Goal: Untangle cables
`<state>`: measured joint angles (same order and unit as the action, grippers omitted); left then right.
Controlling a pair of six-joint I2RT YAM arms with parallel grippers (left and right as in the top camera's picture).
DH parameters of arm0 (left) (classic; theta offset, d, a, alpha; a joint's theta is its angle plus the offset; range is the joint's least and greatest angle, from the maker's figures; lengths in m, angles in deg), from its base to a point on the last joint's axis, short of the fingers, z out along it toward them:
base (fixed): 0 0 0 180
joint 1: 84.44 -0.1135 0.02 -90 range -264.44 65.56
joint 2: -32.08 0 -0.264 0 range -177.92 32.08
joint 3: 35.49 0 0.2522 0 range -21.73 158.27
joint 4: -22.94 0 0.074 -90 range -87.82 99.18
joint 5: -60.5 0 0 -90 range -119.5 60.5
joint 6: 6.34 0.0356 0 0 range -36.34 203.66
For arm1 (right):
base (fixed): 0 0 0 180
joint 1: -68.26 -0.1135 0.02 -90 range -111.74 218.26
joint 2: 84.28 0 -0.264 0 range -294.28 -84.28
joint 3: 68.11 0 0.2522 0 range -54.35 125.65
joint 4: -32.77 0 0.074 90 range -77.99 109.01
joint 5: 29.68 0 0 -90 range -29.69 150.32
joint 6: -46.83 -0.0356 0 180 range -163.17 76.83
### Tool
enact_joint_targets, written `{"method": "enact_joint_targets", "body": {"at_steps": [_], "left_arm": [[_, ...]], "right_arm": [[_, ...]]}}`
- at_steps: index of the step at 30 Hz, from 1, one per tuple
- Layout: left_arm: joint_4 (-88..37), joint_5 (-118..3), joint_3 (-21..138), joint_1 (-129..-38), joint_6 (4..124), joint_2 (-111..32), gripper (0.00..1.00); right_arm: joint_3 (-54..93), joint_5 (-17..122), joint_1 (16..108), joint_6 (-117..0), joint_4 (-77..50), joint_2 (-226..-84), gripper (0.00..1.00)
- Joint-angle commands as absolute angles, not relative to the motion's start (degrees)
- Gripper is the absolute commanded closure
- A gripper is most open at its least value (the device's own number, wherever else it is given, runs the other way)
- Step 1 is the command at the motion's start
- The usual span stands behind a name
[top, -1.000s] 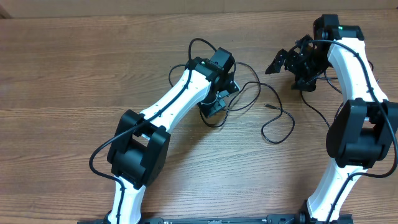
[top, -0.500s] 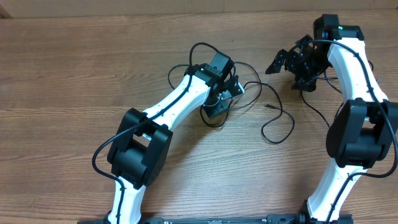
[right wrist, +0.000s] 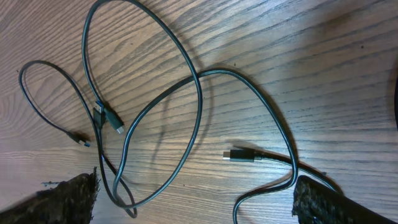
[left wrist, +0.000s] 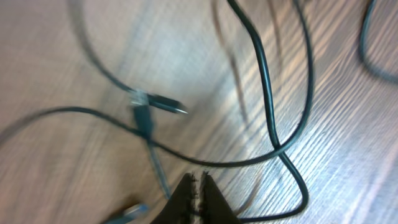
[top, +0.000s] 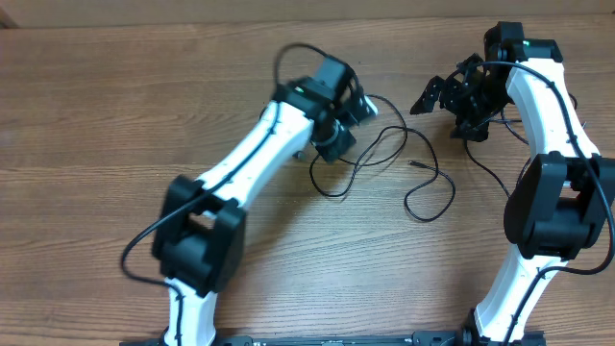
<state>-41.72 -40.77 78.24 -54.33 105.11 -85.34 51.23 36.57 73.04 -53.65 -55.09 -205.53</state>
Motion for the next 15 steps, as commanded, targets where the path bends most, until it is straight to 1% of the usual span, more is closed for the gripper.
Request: {"method": "enact_joint_targets", "body": {"at_steps": [1, 2, 3, 5, 6, 7, 8, 9, 12, 13, 15], "left_arm": [[-42.5, -44.4, 80.4, -57.4, 103.8, -79.7, 0.64], [-43.1, -44.4, 80.4, -57.9, 103.7, -79.7, 0.54], [-43.7, -44.4, 80.4, -58.5, 102.4, -80.0, 0.52], [-45.1, -44.4, 80.1, -59.8, 99.6, -80.5, 0.51], [-45.7, -44.4, 79.8, -60.3, 98.4, -80.7, 0.46], [-46.0, -44.4, 79.5, -60.7, 97.5, -80.8, 0.45], [-46.0, -44.4, 79.1, -61.1, 96.7, -80.8, 0.44], [-45.9, -44.4, 78.2, -61.6, 95.6, -80.8, 0.44], [-45.5, -44.4, 77.1, -61.7, 95.4, -80.8, 0.41], [-45.3, -44.3, 76.9, -61.7, 95.4, -80.9, 0.4], [-44.8, -44.0, 76.9, -61.7, 95.1, -81.0, 0.39]], "right_arm": [[51.0, 36.7, 72.8, -53.6, -54.7, -204.5, 0.0], [51.0, 36.7, 72.8, -53.6, -54.7, -204.5, 0.0], [51.0, 36.7, 72.8, -53.6, -54.8, -204.5, 0.0], [51.0, 37.6, 72.8, -55.2, -55.5, -204.5, 0.0], [50.8, 39.8, 72.8, -57.7, -56.1, -204.5, 0.0], [50.4, 41.3, 72.8, -59.7, -56.3, -204.5, 0.01], [49.7, 42.0, 72.8, -61.2, -56.1, -204.5, 0.04], [47.9, 40.5, 72.7, -63.2, -55.1, -204.5, 0.13], [44.5, 35.5, 71.4, -64.2, -52.2, -204.5, 0.34], [42.0, 32.9, 69.8, -64.8, -49.8, -204.5, 0.38], [38.9, 32.5, 67.7, -68.4, -46.5, -204.5, 0.38]]}}
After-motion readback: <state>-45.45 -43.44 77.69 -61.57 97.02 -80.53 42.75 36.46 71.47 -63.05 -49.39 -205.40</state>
